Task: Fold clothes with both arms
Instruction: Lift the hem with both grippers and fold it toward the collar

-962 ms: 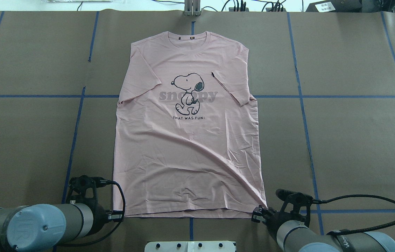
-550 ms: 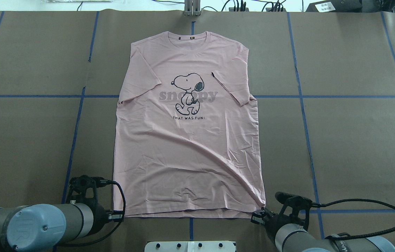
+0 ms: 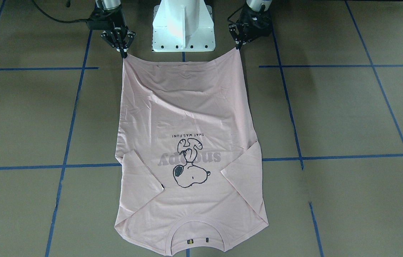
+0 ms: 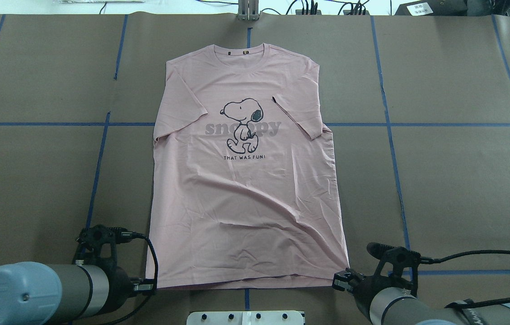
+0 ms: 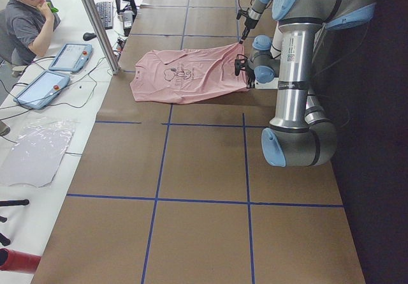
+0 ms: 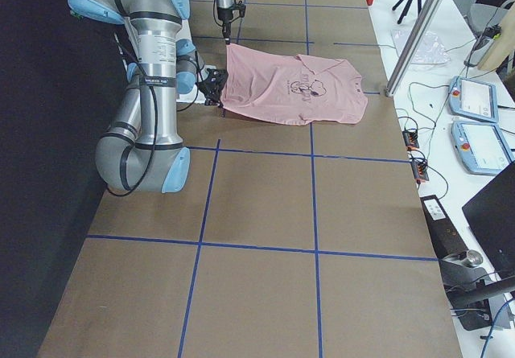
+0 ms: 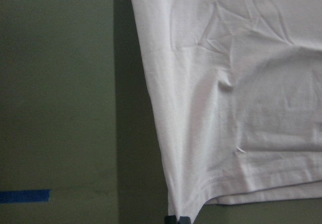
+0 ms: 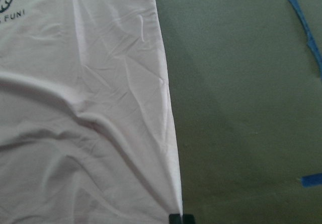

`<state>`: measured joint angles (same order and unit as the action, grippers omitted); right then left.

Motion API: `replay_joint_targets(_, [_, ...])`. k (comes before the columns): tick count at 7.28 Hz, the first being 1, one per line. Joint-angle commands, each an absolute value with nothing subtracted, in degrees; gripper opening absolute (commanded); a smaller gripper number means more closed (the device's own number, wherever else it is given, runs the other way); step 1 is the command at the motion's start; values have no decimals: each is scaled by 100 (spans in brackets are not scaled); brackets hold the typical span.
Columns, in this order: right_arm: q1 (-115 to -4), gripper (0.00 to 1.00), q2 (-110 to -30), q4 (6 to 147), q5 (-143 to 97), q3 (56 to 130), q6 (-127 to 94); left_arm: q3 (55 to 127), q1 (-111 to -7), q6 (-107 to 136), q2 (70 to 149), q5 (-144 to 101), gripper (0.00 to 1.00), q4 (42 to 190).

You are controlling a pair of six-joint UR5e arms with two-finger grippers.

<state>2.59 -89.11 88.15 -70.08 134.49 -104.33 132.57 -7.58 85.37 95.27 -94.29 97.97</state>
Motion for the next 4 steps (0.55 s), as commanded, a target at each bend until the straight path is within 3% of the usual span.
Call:
replay_joint_targets(1, [124,0,-8825,10548,-7669,15276,-10424,14749,-965,8525,10277,-10034,0,7711])
replay_joint_targets(2, [-181,0,-8259,11278,-8273,15545,-10424,14896,-1350,8456,11136,-10359,0,6873])
replay_joint_targets(4, [-482,0,-7378,12030,-8385,15347,-9882,14619,-1564,7765,11496,-10442,0,6627])
